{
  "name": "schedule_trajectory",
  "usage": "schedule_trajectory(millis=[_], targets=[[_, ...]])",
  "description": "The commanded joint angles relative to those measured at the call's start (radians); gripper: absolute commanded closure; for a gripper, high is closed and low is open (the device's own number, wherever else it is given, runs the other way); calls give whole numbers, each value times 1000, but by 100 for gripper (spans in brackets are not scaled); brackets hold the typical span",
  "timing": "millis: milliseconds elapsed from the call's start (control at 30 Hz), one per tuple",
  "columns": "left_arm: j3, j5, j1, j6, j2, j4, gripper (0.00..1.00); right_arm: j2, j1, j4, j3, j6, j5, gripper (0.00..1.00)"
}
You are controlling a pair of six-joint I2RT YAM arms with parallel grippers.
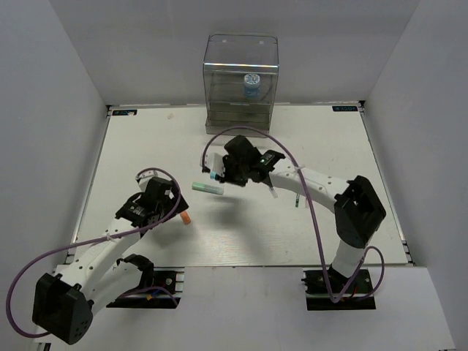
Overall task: Sort the stationery into containers
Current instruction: Pick up the pen from the center of the board, then place the pen in the drawer.
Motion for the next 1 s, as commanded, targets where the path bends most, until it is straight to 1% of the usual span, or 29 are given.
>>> schedule_trajectory(millis=[0, 67, 233, 333, 367, 433, 467, 567, 700, 867, 900, 967], targets=[[-20, 7, 4, -63, 36, 36, 2, -15, -57, 59, 115, -173, 208, 100], [-31, 7, 4, -72, 46, 61, 2, 17, -74, 129, 149, -215, 259, 100], [-43, 18, 4, -81, 93, 93, 2, 128, -152, 257, 269, -305, 308, 100], [-43, 29, 4, -81, 93, 113, 2, 194, -184, 341, 328, -361, 342, 100], [-53, 29, 4, -81, 93, 113, 2, 220, -192, 393, 335, -407, 345, 100], [-53, 38, 4, -81, 102, 125, 2, 251, -217, 425, 349, -444, 345, 100], [-62, 38, 4, -81, 102, 126, 2, 267, -226, 497, 349, -488, 342, 100], [-73, 38, -7, -81, 102, 126, 2, 312, -255, 563, 359, -525, 310, 100], [-82, 38, -7, -101, 102, 126, 2, 367, -284, 541, 413, -525, 271, 100], [-91, 38, -7, -110, 102, 126, 2, 401, -312, 567, 398, -516, 221, 100], [-91, 38, -7, -110, 102, 126, 2, 403, -315, 530, 407, -511, 208, 98], [-91, 29, -7, -110, 102, 116, 2, 401, -324, 495, 416, -469, 157, 89]])
